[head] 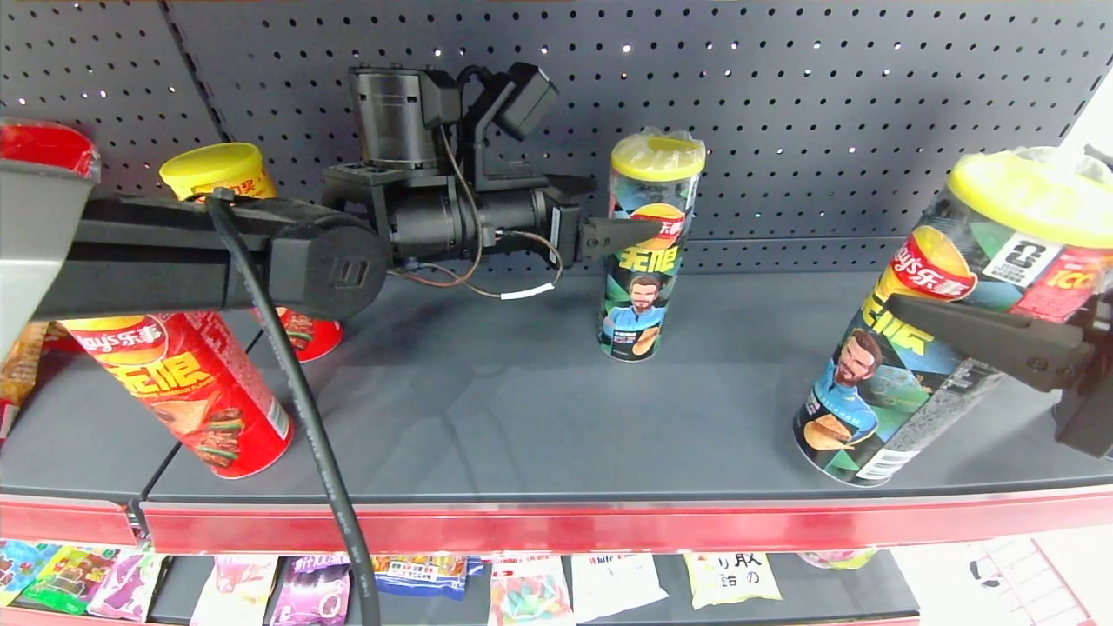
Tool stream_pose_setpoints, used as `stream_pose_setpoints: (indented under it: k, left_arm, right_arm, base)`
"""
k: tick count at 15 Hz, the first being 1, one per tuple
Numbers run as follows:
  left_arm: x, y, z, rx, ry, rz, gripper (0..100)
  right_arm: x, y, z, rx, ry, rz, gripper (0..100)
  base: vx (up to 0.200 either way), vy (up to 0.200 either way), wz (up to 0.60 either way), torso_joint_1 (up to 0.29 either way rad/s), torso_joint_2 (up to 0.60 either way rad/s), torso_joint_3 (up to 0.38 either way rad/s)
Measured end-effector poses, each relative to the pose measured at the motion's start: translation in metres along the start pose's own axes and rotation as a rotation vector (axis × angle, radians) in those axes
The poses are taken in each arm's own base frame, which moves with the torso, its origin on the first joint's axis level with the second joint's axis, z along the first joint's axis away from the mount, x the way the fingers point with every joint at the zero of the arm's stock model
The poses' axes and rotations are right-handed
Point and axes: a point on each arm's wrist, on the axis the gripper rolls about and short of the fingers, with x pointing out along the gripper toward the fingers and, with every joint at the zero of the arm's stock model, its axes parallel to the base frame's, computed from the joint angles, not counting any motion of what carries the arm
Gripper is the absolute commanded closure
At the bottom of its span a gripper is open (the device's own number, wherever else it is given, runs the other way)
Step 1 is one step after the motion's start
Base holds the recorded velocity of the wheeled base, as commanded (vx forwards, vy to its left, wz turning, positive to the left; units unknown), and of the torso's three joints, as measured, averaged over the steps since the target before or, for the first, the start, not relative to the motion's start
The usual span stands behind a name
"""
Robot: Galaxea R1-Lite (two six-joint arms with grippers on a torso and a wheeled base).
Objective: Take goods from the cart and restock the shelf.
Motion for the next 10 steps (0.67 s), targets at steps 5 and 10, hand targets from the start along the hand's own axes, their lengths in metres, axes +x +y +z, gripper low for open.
stream_pose_setpoints:
  k: [5, 10]
  left_arm:
    - [0.010, -0.007, -0.005, -0.004, 0.008, -0.029, 0]
    - [0.017, -0.006, -0.008, 0.003, 0.004, -0.034, 100]
  right_arm:
    - [0.000, 0.000, 0.000, 0.000, 0.001, 0.000, 100]
    - [0.000, 0.000, -0.001, 0.002, 0.003, -0.003, 100]
  base:
    - [0.000, 0.000, 0.00, 0.000, 0.00, 0.000]
    - [0.000, 0.000, 0.00, 0.000, 0.00, 0.000]
